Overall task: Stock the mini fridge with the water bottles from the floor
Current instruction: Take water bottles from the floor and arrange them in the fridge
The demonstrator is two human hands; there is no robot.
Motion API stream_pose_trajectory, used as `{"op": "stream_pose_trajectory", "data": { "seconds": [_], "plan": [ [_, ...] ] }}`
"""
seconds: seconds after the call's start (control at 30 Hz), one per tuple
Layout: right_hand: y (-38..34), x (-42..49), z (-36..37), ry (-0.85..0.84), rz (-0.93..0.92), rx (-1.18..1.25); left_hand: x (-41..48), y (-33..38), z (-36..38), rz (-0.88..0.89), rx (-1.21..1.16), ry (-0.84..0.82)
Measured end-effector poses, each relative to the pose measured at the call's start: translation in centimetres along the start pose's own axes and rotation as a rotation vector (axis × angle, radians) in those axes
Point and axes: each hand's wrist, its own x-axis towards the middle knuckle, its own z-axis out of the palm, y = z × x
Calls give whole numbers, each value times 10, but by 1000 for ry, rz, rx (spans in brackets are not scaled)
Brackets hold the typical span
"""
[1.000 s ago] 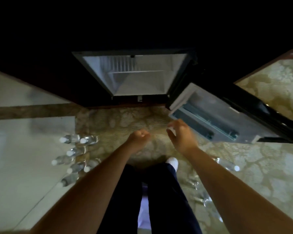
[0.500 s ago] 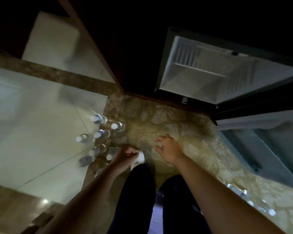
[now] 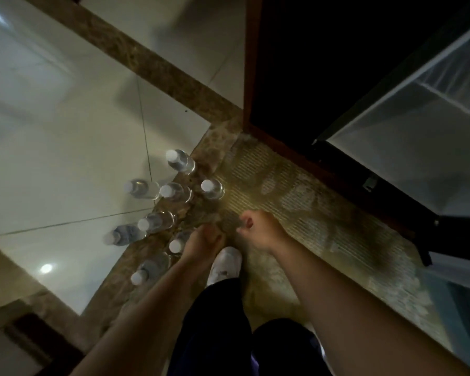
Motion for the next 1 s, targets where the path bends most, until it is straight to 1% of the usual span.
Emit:
{"op": "stream_pose_trajectory", "data": {
  "seconds": [0.1,0.23,0.33,0.43,0.5,0.57,0.63,0.7,0.8,0.9,1.0],
  "plan": [
    [-2,38,0,15,-64,-3,32,-10,23,-29,-160,56],
    [2,78,2,24,-153,-75,73,-37,51,-50,-162,41],
    [10,105,6,11,-245,-191,99,-54,69,-77,-220,85],
    [13,132,10,10,-396,-314,127,-60,79,-17,-403,173],
    [12,150,11,44,-509,-474,146,-65,82,26,-498,259],
    [9,166,10,111,-655,-659,163,-67,83,72,-509,334],
    [5,177,7,152,-787,-751,176,-68,85,135,-495,395],
    [2,184,5,145,-887,-779,185,-69,88,206,-498,430],
    [-4,192,3,138,-976,-778,195,-67,92,280,-562,481],
    [-6,200,0,131,-996,-771,208,-68,95,301,-623,497],
    [-2,209,-5,109,-978,-652,224,-72,99,275,-599,557]
  ]
}}
